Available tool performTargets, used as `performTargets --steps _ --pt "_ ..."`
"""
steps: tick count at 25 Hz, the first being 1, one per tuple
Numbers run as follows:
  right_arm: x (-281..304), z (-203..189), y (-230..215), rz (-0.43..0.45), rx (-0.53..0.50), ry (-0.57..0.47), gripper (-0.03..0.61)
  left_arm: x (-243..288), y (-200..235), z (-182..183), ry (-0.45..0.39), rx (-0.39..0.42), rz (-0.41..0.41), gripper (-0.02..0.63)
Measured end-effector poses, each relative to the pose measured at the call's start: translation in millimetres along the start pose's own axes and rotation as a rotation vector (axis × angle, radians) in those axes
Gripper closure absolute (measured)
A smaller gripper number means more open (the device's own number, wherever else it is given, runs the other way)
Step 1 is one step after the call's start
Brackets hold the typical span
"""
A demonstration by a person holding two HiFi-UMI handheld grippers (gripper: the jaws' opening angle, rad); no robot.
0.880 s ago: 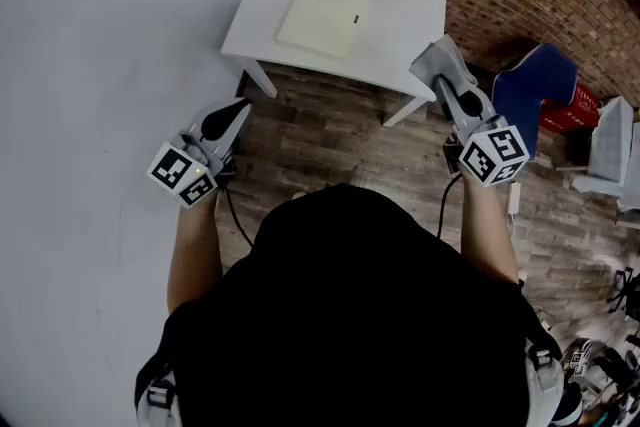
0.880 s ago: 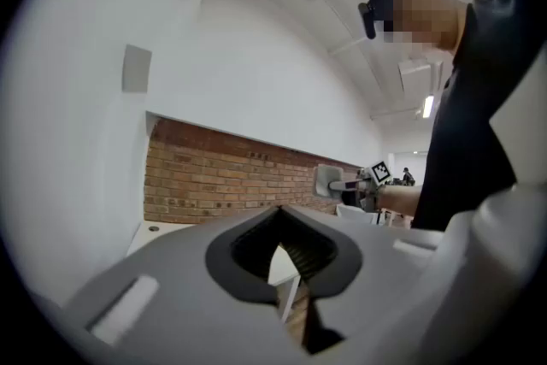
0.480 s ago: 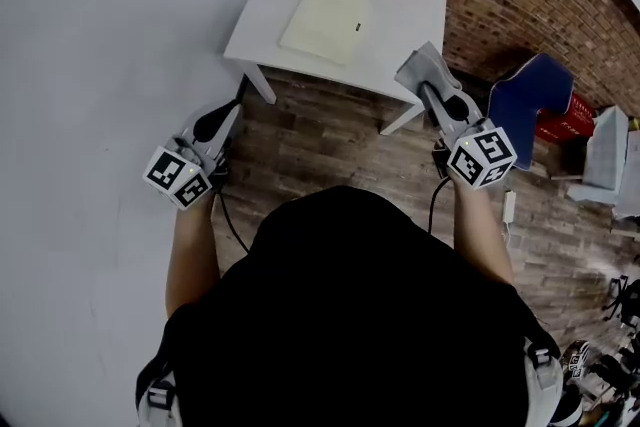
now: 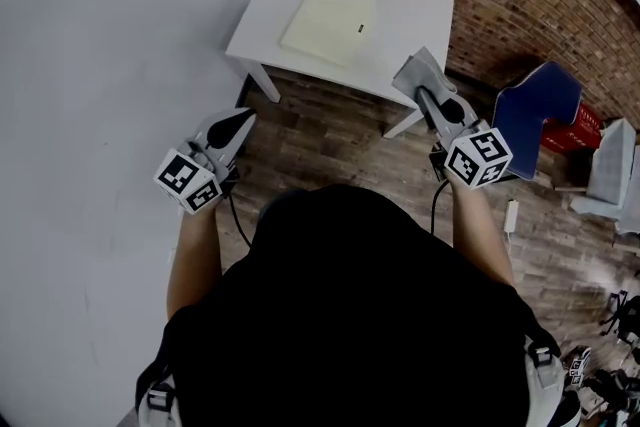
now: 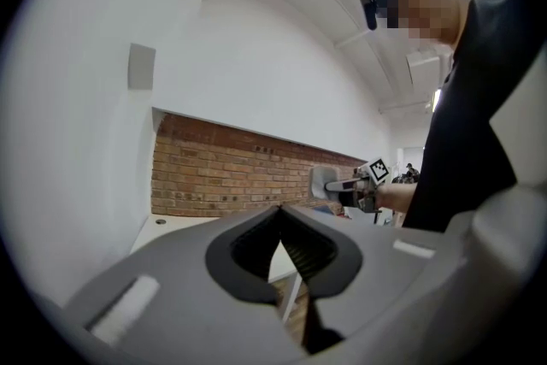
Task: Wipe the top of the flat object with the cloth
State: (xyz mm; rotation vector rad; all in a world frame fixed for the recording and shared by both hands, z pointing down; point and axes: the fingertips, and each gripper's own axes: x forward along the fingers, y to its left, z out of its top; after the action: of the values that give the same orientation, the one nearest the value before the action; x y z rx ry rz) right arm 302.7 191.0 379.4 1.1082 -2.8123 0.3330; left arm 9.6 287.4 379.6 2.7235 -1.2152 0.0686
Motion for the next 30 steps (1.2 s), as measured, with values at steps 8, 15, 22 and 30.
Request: performTargets --steps 8,15,22,30 --pt "34.9 20.7 -18.4 -0.007 -0.020 -0.011 0.566 3.9 39.8 12.6 -0.026 -0.008 0.055 0.612" --pt "76.0 29.8 -30.9 -0.049 0.047 -0.038 0.566 27.0 91.5 11.2 -0.010 -0.017 0.010 0.612" --pt "134.3 39.1 -47.5 -0.095 0.069 -0.033 0.566 57.6 167.0 34.1 -0.020 -0.013 -0.026 0.612" --pt "195.3 47.0 -56.6 -0.136 0.089 -0.023 0.566 85.6 235.7 43.9 -0.004 -0.026 -0.080 0.612"
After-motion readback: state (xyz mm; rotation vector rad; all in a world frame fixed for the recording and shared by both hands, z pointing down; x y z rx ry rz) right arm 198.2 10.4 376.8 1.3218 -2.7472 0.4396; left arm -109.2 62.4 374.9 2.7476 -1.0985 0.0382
